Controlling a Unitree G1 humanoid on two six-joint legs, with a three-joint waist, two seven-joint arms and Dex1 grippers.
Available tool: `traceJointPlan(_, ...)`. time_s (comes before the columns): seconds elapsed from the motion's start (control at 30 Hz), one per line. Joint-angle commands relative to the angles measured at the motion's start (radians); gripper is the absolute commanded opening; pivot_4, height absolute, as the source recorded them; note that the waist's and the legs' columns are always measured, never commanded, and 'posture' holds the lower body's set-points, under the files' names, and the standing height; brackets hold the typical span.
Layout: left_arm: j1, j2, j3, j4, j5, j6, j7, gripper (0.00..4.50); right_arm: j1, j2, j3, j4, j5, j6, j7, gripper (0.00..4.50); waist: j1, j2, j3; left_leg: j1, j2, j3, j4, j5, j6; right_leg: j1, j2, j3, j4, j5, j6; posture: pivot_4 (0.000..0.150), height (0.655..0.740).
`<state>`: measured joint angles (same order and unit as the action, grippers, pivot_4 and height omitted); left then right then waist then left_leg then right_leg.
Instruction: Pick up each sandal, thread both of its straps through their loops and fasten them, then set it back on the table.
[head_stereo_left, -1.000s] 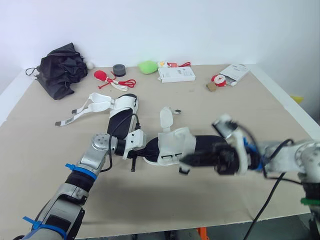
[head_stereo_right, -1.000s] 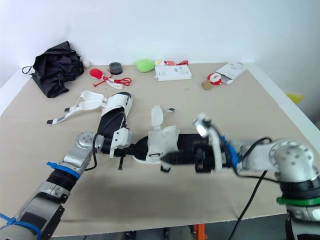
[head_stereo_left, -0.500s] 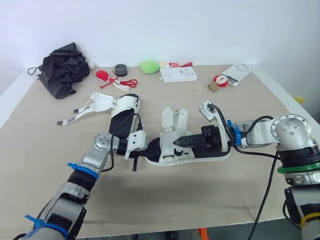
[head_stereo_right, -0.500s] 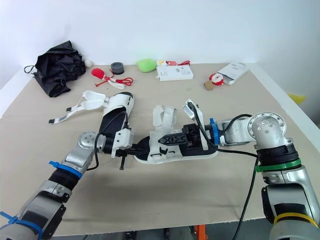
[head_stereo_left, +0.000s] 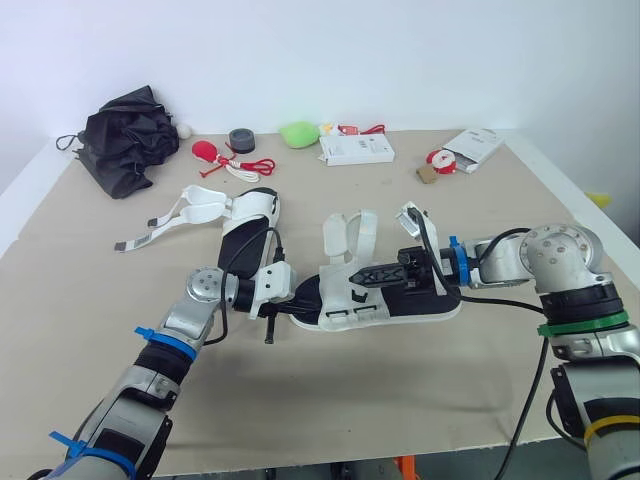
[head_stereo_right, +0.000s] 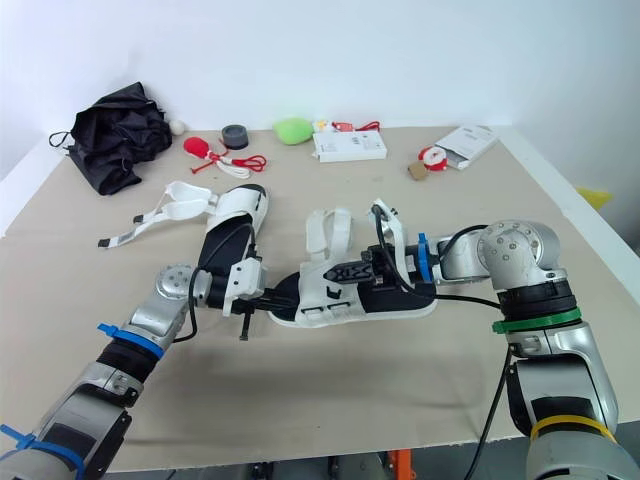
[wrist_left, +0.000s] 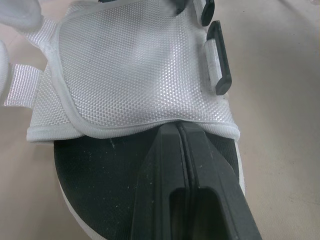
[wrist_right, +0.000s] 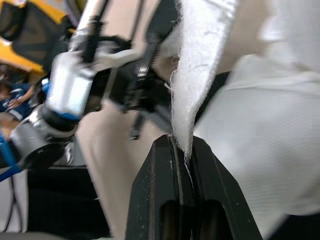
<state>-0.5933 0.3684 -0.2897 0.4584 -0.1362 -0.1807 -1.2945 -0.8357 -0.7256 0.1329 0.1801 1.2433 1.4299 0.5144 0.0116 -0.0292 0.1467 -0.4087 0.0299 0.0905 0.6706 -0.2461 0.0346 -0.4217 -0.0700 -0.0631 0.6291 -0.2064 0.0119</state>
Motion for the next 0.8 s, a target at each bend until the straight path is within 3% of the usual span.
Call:
traceJointPlan(0.03, 0.051, 0.019, -0.066, 0.056, 0.074, 0.034, -0.013, 0.0, 0.005, -0.029, -0.006, -0.006, -0.1, -0.028, 0.107, 0.11, 0.0, 0.0, 0.0, 0.0, 0.0, 0.0, 0.0, 0.0, 0.0, 0.0, 0.0, 0.0, 0.0, 0.0, 0.0, 0.15, 0.74)
traceJointPlan(0.8, 0.048, 0.019, -0.053, 0.056, 0.063, 0.048, -0.01, 0.0, -0.043, 0.035, -0.079, 0.015, -0.22, 0.096, 0.259, 0.11, 0.0, 0.0, 0.0, 0.0, 0.0, 0.0, 0.0, 0.0, 0.0, -0.001, -0.001, 0.0, 0.0, 0.0, -0.001, 0.15, 0.74)
